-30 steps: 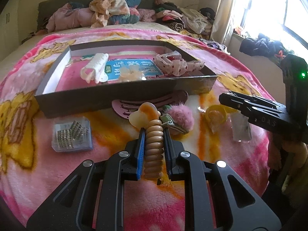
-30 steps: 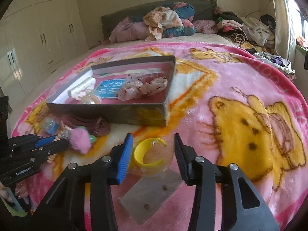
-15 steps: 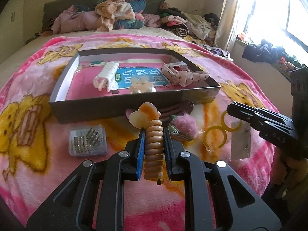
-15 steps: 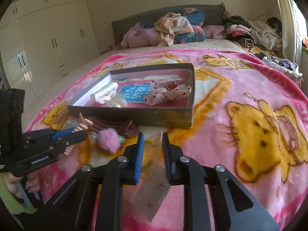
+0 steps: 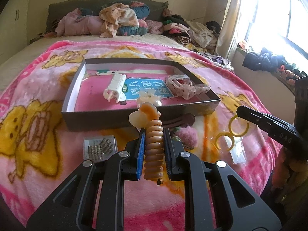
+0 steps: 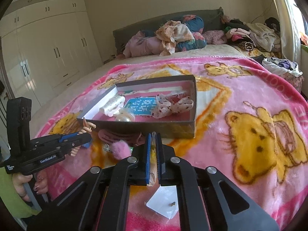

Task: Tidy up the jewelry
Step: 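Grasp the bagged yellow bangles with the right tool while the left tool lifts the hair tie, then carry the hair tie and bangles into the box and open both tools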

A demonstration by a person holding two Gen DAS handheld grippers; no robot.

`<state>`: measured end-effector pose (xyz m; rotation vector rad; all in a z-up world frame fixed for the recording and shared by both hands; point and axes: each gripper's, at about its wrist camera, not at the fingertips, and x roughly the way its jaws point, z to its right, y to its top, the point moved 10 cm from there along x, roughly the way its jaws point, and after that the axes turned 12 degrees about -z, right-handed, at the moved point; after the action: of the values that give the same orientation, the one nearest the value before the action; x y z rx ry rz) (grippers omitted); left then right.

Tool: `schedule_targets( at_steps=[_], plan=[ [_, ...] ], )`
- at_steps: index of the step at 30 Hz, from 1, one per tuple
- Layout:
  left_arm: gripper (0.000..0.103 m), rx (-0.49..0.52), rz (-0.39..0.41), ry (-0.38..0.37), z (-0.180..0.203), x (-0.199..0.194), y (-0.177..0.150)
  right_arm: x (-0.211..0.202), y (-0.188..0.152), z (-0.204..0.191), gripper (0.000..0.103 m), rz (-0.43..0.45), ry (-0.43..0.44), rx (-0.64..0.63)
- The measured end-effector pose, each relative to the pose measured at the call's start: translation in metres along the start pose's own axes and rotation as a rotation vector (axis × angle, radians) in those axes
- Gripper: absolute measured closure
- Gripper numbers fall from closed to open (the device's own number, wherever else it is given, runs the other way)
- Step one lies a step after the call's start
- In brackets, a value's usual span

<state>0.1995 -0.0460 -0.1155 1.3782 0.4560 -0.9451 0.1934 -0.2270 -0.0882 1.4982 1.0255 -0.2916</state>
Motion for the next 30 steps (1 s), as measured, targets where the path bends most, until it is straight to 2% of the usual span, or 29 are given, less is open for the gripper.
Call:
schedule_targets(
  at_steps=[16, 30],
  plan=[
    [0.092, -0.054, 0.054, 0.03, -0.026, -0.017, 0.021, -0.005, 0.041, -0.021, 0.098, 0.046, 0.036, -0.017],
    [0.092, -0.098, 0.082, 0.075, -0.059, -0.022, 0.045, 0.01, 0.08, -0.043, 0.098, 0.064, 0.048, -0.06]
  ],
)
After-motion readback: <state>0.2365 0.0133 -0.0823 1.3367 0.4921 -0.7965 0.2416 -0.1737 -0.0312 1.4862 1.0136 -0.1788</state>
